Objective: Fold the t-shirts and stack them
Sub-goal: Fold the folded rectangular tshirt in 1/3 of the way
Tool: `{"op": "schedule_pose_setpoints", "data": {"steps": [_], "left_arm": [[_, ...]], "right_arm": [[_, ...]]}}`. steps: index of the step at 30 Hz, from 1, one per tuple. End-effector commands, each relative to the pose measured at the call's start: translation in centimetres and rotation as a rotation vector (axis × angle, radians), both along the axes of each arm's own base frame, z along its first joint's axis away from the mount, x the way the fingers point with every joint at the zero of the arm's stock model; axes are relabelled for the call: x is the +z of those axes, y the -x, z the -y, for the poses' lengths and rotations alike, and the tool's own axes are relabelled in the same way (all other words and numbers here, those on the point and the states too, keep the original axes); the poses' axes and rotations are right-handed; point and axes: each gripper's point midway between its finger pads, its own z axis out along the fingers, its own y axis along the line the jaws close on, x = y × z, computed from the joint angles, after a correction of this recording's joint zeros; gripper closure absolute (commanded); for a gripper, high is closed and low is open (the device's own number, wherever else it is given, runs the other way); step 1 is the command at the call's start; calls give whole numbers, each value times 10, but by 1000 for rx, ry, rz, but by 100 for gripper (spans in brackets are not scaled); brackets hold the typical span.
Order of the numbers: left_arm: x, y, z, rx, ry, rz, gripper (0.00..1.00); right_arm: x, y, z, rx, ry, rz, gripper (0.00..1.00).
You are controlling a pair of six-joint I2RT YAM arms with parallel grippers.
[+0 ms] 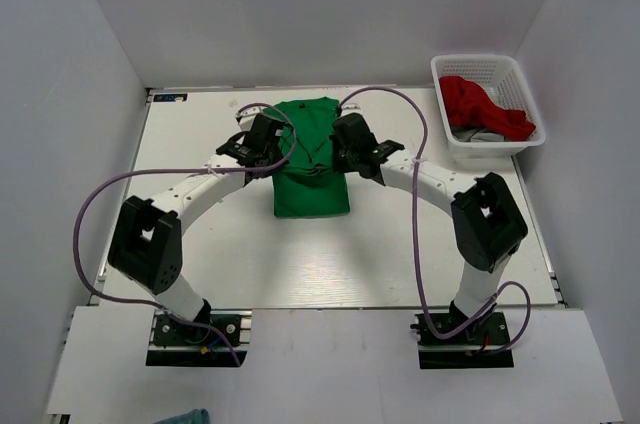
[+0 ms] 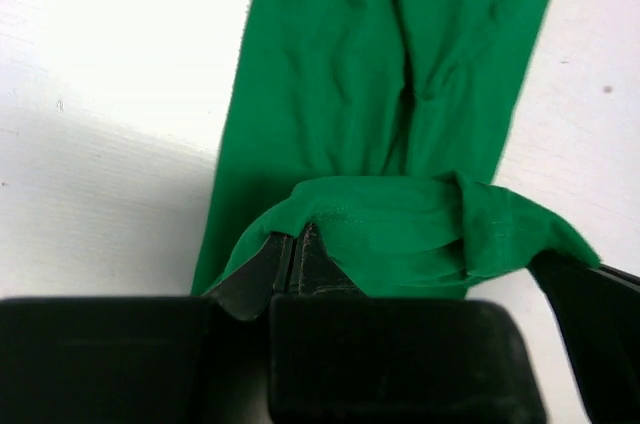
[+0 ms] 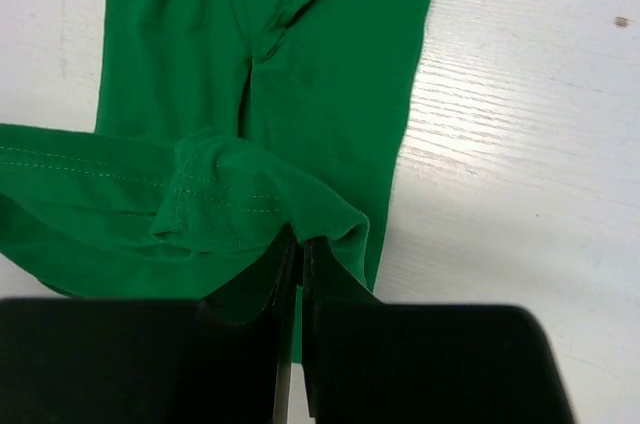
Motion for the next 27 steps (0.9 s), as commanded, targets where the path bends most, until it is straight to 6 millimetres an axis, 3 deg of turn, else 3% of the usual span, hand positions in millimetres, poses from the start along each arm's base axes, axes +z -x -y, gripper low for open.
{"op": "schedule_pose_setpoints", "data": {"steps": [1,3,9,12,14,16,17,18,19,20,21,22,23,24,26,27], "left_arm": [[9,-16,-1,-8,6,30,100],[2,-19,5,-26,19,13,100],[-20,-30,4,-43,24,-27,100],[-22,-38,5,-38,33,-26,100],[-23,-43,2,-29,35,-22,100],[-26,-46,3,-43,19,-25,97],[-25,-55,3,-46,28,-4,88],[-21,-62,1,-44,28,14,70],[-24,-68,3,-55,19,20,64],[-21,-78,0,-58,13,45,59],[-9,-93,-3,-39,24,76,46],[-17,-104,-7,-30,5,70,35],[-15,-113,-10,-20,6,74,24],[3,-128,-18,-4,2,87,11],[18,-143,-24,4,-9,97,2],[20,-143,-27,-8,-36,98,0]], "right_arm": [[21,-18,-18,38,-69,41,100],[8,-20,-18,38,-59,5,100],[-1,-30,-17,23,-50,-24,100],[-15,-37,-15,7,-45,-49,100],[-10,-42,-18,14,-56,-43,100],[-23,-44,-17,4,-37,-72,100],[-19,-54,-19,-8,-46,-66,100],[-26,-57,-19,-13,-36,-74,100],[-27,-61,-17,-32,-36,-75,94],[-23,-79,-16,-61,-41,-45,89],[-24,-91,-10,-95,-28,-25,79],[-10,-102,-11,-119,-46,-2,58],[-22,-114,-3,-144,-30,-16,47],[-4,-126,-7,-136,-65,7,40],[15,-127,-12,-85,-106,7,26],[9,-121,-10,-74,-92,-4,26]]}}
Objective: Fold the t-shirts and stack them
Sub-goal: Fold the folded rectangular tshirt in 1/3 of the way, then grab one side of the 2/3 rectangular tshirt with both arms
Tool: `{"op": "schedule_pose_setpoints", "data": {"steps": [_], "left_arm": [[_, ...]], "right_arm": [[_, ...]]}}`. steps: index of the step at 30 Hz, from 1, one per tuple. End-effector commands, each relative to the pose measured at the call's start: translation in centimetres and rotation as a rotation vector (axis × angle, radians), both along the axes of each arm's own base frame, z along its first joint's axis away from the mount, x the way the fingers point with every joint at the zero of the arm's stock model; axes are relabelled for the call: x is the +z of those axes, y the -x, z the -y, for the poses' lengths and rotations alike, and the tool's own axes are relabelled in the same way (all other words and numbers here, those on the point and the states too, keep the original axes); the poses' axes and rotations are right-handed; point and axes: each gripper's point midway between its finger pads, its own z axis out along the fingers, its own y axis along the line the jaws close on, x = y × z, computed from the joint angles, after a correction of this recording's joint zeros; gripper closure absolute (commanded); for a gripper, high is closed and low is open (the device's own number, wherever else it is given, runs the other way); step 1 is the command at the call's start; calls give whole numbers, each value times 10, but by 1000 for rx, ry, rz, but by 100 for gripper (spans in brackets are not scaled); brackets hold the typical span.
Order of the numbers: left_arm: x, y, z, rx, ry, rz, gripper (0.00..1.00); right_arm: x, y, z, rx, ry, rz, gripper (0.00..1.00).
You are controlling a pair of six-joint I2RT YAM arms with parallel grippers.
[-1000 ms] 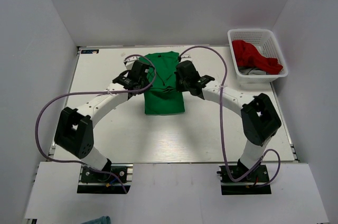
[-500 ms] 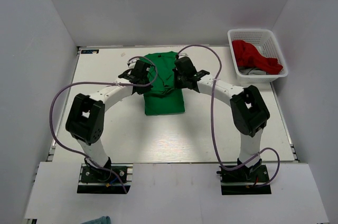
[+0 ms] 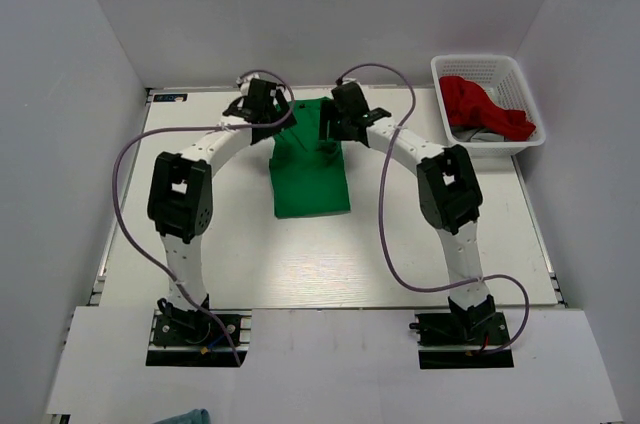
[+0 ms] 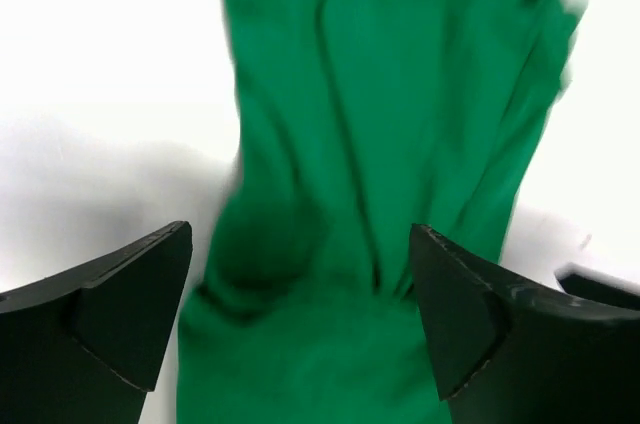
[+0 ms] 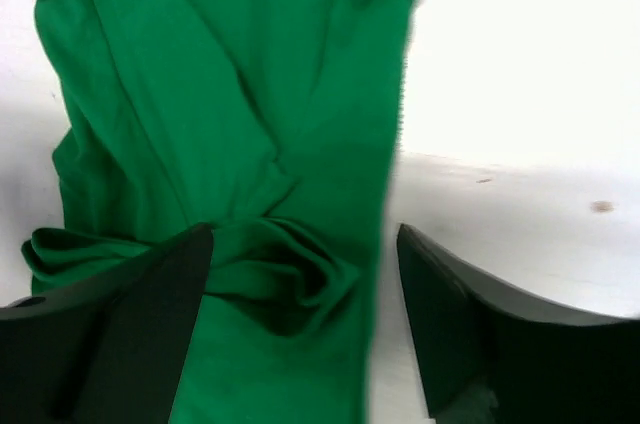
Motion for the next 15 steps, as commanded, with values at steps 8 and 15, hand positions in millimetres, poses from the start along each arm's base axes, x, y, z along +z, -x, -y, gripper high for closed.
{"op": "schedule_pose_setpoints", "data": {"steps": [8,15], "left_arm": [[43,56,-19,-122,9,59,0],[-22,160,21,-322,238,-139,0]], "right_arm": [[31,80,9,201,-156,-43,10],[9,156,28,229,-265,-189,10]]}}
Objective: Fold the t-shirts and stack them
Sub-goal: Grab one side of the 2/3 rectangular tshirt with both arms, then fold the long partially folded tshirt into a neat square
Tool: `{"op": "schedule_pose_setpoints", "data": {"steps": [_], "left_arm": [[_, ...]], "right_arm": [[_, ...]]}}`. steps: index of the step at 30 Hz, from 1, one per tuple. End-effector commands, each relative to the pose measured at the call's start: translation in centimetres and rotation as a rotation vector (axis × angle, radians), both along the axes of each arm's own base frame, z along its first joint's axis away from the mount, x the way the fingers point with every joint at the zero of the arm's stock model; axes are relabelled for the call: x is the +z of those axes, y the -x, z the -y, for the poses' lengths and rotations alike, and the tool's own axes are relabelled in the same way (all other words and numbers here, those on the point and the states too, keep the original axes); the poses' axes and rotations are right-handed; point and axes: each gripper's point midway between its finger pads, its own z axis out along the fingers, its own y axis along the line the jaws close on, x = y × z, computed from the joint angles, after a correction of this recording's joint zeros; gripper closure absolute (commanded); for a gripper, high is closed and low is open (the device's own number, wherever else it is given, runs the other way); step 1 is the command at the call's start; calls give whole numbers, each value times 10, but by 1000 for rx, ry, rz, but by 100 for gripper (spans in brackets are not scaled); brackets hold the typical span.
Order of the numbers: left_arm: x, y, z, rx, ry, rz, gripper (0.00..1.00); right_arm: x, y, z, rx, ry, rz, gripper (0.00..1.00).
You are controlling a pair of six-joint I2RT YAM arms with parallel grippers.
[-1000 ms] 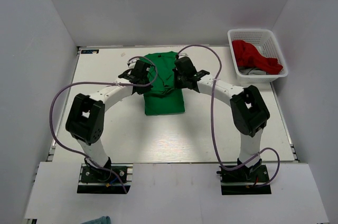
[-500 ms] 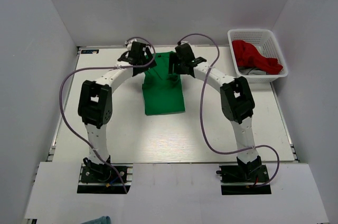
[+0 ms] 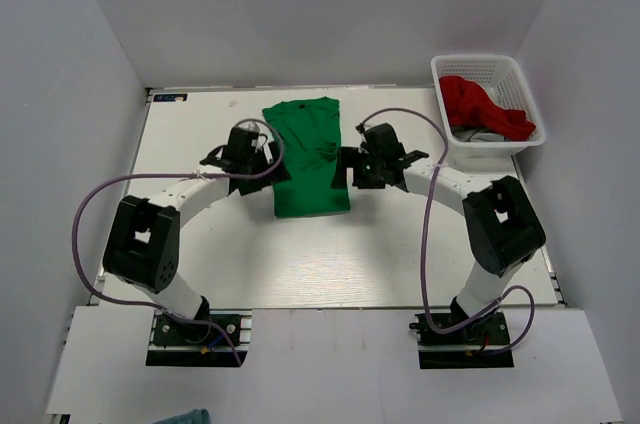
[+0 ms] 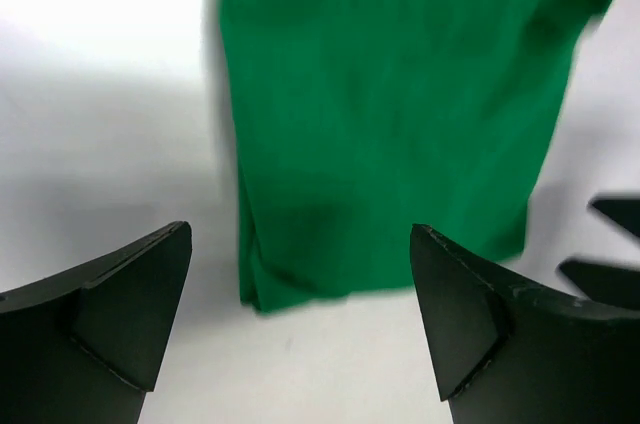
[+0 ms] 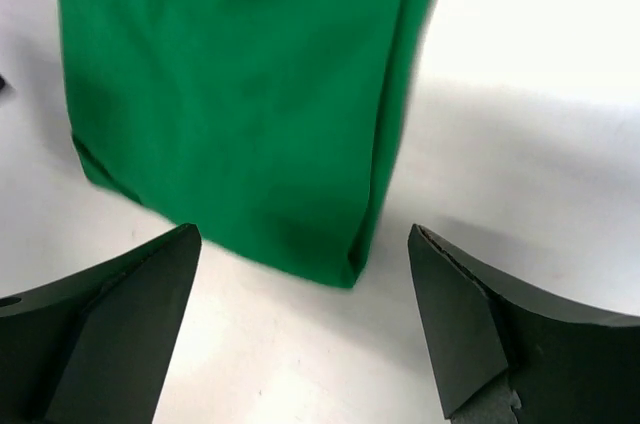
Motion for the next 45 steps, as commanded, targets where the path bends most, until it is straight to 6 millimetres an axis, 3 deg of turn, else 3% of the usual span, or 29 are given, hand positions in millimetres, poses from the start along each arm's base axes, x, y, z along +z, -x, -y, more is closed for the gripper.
{"op": "schedule_pose_setpoints", "data": {"steps": [1,4,7,11,12,16,17,22,25,26,27,30,32,33,35,36,37,38,39,40,42,43,45], "left_arm": [[-22,51,33,-149,157,-99,0],[-42,73,35,-158,134,-155,0],[-55,78,26,-120,80,-183,4],[-68,81,22,-105,42,-204,26],[-72,84,25,-115,36,-215,36],[-94,105,20,-105,19,-288,52],[-94,102,18,-97,11,-275,54],[-108,107,12,-62,-14,-312,75],[-111,108,11,-61,-23,-333,100],[-109,106,12,-61,-23,-332,100],[-107,107,14,-68,-15,-339,100],[-88,121,19,-111,5,-336,100],[-66,136,28,-186,53,-328,100],[-60,145,31,-210,69,-330,100],[-37,164,38,-320,117,-287,100],[-23,177,50,-404,180,-282,100],[-12,183,54,-452,210,-267,100],[-5,196,54,-501,221,-276,100],[15,205,60,-559,265,-240,100],[24,211,61,-578,289,-233,100],[46,221,67,-637,346,-193,100],[62,225,68,-656,367,-146,100],[74,231,69,-668,403,-123,100]], "right_arm": [[-3,29,-6,28,-113,-64,10],[-17,38,-7,41,-119,-106,10],[-23,39,-11,57,-140,-119,10],[-41,43,-12,45,-138,-173,10],[-43,43,-10,32,-142,-184,11],[-54,51,-10,24,-140,-231,18],[-55,53,-10,26,-142,-239,21],[-66,54,-13,15,-151,-266,58],[-67,56,-12,6,-150,-272,78],[-69,58,-12,7,-147,-278,85],[-66,58,-10,2,-149,-279,100],[-57,70,-4,53,-117,-271,100],[-37,85,-6,105,-139,-272,100],[-36,96,-2,137,-120,-282,100],[-14,118,1,209,-139,-280,100],[-10,132,2,247,-145,-305,100],[11,150,1,306,-187,-306,100],[19,160,1,347,-207,-316,100],[24,168,2,380,-215,-309,100],[41,182,6,413,-232,-307,100],[46,197,10,473,-235,-317,100],[58,205,11,497,-262,-293,100],[65,215,12,526,-287,-279,100]]}}
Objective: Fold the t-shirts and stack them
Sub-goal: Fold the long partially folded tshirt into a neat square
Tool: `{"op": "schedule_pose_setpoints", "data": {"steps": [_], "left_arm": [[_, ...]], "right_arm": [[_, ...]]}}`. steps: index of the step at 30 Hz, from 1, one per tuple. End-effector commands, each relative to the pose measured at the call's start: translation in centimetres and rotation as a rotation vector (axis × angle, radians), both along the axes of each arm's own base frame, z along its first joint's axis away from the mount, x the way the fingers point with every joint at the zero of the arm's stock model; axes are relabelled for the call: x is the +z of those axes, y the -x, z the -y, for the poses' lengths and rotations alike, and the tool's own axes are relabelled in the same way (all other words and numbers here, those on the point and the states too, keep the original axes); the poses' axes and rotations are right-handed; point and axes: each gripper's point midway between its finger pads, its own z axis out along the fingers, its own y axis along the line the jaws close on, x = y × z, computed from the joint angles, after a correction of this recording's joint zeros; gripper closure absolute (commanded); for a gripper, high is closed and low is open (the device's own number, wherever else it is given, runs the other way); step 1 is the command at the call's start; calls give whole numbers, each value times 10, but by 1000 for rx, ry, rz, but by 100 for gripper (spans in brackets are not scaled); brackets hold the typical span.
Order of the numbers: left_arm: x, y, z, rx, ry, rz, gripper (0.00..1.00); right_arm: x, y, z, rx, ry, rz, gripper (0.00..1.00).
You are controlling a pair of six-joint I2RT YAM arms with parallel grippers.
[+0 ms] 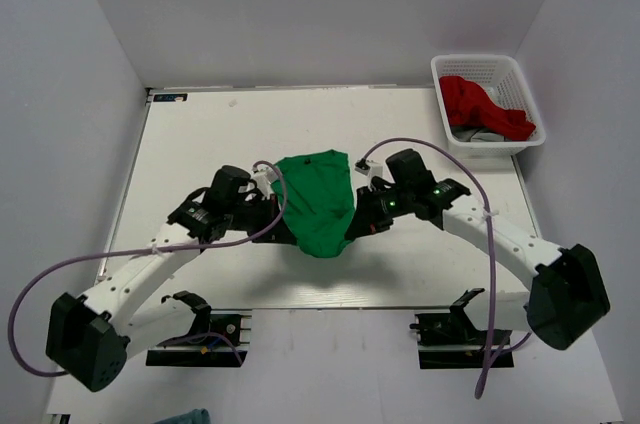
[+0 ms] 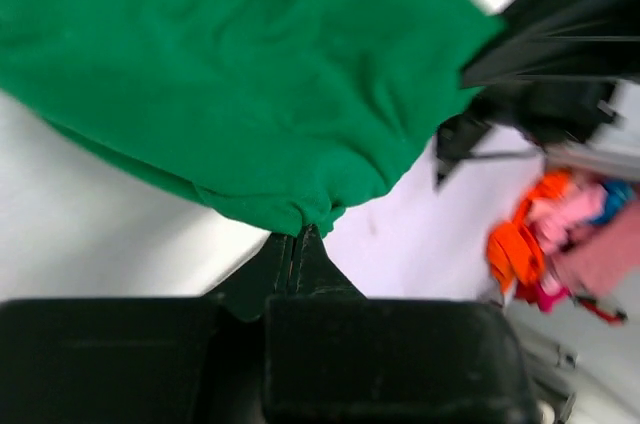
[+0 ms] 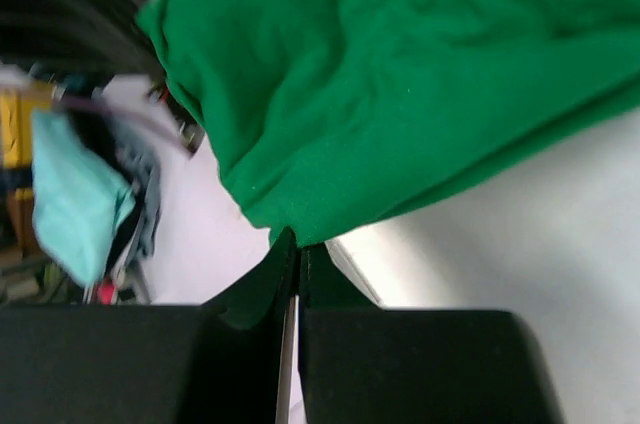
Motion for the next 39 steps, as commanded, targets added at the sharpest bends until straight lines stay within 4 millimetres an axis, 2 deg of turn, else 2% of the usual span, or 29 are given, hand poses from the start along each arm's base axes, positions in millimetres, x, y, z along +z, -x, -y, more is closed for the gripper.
{"op": "schedule_pose_setpoints", "data": {"steps": [1,5,10,12,13,17,18,20,25,28,32,36,37,39], "left_arm": [[45,23,7,-107,131,50,100],[58,30,5,-87,156,54,100],[58,24,7,-81,159,72,100],[58,16,8,-57,154,73,100],[57,2,5,0,131,93,100],[59,-24,3,105,109,158,100],[68,-31,4,114,122,193,100],[69,-43,4,150,103,217,100],[70,-79,-3,319,72,257,100],[73,-91,-6,378,73,281,100],[87,-103,-10,435,77,322,100],[94,-118,-25,526,43,371,100],[85,-121,-27,538,12,354,100],[82,-127,-28,556,-7,354,100]], "right_arm": [[14,41,8,126,-53,-46,100],[41,45,7,152,-117,15,100],[49,32,7,128,-106,81,100],[46,19,7,85,-71,95,100],[43,17,6,80,-57,93,100],[29,-22,2,-38,9,162,100],[30,-30,1,-66,15,173,100],[38,-44,-5,-85,-11,216,100],[43,-70,-15,-96,-21,249,100],[44,-86,-15,-125,-21,262,100],[61,-101,-15,-153,-63,289,100],[57,-110,-4,-199,-23,270,100],[56,-114,-1,-216,-19,271,100],[52,-124,2,-237,-16,246,100]]}}
